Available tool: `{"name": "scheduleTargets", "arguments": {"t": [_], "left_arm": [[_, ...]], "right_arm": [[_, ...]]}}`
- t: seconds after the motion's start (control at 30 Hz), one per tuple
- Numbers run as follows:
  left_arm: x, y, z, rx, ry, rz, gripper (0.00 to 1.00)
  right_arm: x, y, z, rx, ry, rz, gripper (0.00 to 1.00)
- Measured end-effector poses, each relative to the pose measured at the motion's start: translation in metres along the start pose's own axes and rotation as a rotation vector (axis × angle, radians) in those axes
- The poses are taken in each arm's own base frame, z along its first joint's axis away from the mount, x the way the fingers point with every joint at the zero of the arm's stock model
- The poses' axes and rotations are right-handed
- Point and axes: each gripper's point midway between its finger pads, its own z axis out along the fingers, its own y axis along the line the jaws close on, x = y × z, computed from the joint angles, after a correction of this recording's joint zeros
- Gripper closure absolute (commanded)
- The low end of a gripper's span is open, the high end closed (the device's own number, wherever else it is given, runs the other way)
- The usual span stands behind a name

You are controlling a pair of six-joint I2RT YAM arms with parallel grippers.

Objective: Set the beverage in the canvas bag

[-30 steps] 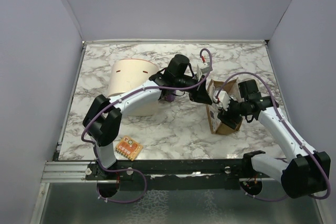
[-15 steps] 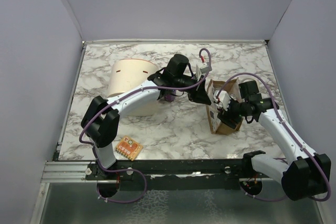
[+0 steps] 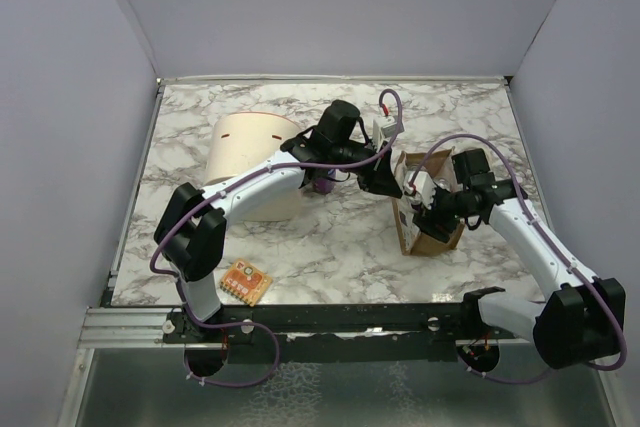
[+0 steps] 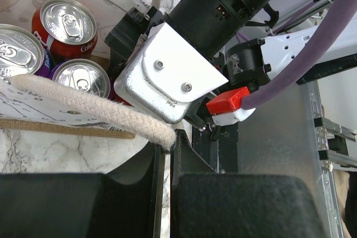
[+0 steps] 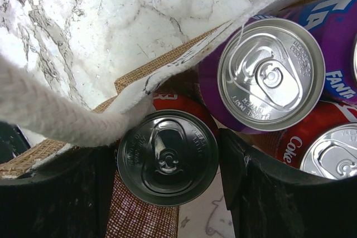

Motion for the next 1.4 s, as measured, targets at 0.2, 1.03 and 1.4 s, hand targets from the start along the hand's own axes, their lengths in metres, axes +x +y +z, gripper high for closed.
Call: {"name": "scheduleTargets", "arguments": {"t": [0.2, 1.03, 1.4], "left_arm": [[0.0007, 0.0001, -0.0001, -0.001, 0.002, -0.003, 1.00], [0.0016, 0.0009, -0.0005, -0.006, 0.009, -0.001, 1.00], [0.0019, 0.0014, -0.0006, -0.006, 0.010, 0.009, 1.00]], "right_arm": [[-0.0013, 0.0012, 0.0003, -0.012, -0.010, -0.025, 0.79], [0.0000, 0.0060, 0.0000, -0.015, -0.022, -0.052, 0.36], [-0.0002, 0.0066, -0.0008, -0.012, -0.023, -0.036, 0.19]]}}
